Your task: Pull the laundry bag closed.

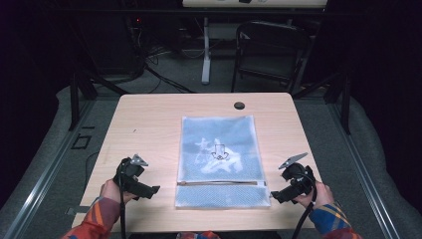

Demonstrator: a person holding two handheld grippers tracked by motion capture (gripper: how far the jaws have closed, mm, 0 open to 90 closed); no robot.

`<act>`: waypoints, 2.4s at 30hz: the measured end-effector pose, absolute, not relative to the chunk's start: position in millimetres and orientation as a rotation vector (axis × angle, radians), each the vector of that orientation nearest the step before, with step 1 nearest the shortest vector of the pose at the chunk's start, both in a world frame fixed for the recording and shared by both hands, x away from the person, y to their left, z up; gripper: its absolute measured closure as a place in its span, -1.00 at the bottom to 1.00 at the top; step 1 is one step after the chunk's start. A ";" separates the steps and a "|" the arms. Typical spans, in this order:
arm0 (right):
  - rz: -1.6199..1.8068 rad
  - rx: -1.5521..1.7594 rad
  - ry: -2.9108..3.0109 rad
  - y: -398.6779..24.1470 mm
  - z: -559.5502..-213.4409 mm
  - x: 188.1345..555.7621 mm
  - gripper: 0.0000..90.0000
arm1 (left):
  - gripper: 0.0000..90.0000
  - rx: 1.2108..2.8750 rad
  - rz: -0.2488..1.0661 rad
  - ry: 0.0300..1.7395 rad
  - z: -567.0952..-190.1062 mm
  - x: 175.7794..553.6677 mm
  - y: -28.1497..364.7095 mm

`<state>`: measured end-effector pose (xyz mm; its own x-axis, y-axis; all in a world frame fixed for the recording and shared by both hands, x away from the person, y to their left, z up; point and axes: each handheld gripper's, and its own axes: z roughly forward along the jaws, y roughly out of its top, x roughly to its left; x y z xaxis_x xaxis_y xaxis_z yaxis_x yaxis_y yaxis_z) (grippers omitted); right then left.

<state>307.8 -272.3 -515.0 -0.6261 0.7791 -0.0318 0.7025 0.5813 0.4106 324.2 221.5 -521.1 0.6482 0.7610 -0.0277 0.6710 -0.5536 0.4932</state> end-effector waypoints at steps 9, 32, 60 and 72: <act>0.583 1.189 2.620 -260.2 -513.0 307.1 -1.00 | -1.00 2.369 0.266 1.112 -521.6 324.6 220.1; 0.632 1.079 2.697 -225.4 -507.7 312.0 -0.97 | -0.93 2.362 0.266 0.992 -518.0 312.8 205.8; 0.681 0.886 2.782 -162.1 -510.7 324.3 -0.87 | -0.18 2.393 0.208 0.782 -524.2 303.9 177.7; 0.723 0.795 2.813 -128.8 -514.7 330.5 -0.80 | 0.56 2.444 0.110 0.695 -536.6 307.6 165.9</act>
